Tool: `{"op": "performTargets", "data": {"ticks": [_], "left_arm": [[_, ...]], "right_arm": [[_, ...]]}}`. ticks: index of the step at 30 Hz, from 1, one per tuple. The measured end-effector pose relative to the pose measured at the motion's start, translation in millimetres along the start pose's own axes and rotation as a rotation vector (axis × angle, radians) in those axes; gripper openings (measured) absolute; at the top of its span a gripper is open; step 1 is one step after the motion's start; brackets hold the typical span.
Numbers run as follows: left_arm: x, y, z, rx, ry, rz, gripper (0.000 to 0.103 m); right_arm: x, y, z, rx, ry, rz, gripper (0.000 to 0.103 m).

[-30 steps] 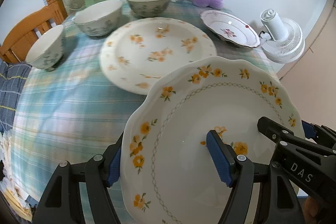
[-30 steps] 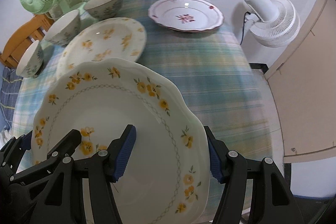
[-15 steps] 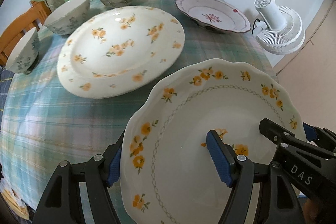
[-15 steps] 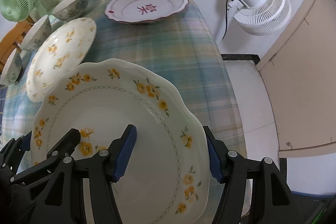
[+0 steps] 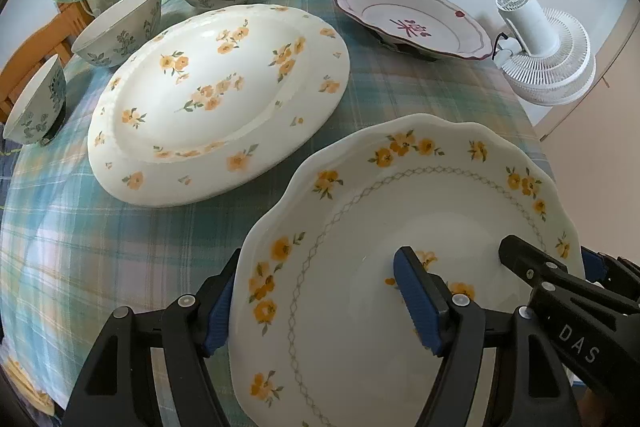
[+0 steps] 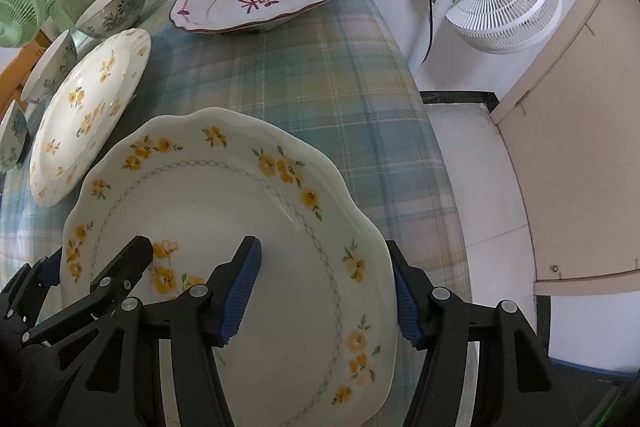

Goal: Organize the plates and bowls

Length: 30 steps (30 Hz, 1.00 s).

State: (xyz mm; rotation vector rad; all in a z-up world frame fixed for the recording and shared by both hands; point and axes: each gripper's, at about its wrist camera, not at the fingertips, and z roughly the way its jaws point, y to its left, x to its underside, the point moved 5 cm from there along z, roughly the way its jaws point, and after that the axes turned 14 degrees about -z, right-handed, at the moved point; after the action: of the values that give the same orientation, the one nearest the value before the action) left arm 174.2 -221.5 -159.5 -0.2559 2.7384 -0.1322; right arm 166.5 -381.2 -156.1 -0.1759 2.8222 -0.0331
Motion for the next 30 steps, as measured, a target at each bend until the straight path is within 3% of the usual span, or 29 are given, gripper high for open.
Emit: {"op": "performTargets", "data": {"ticks": [12, 16, 20, 30], "left_arm": [[14, -5, -7, -0.005, 0.033, 0.022, 0.073], [19, -5, -11, 0.008, 0.062, 0.050, 0.080], [15, -8, -34, 0.052, 0.005, 0.101, 0.088], [-9, 26, -79, 0.089, -0.097, 0.090, 0.090]], "right_arm": [[5, 1, -8, 0.048, -0.008, -0.044, 0.065], [7, 1, -17, 0.039, -0.022, -0.029, 0.069], [5, 10, -37, 0.036, -0.086, -0.035, 0.080], [-9, 53, -85, 0.036, -0.198, -0.075, 0.082]]}}
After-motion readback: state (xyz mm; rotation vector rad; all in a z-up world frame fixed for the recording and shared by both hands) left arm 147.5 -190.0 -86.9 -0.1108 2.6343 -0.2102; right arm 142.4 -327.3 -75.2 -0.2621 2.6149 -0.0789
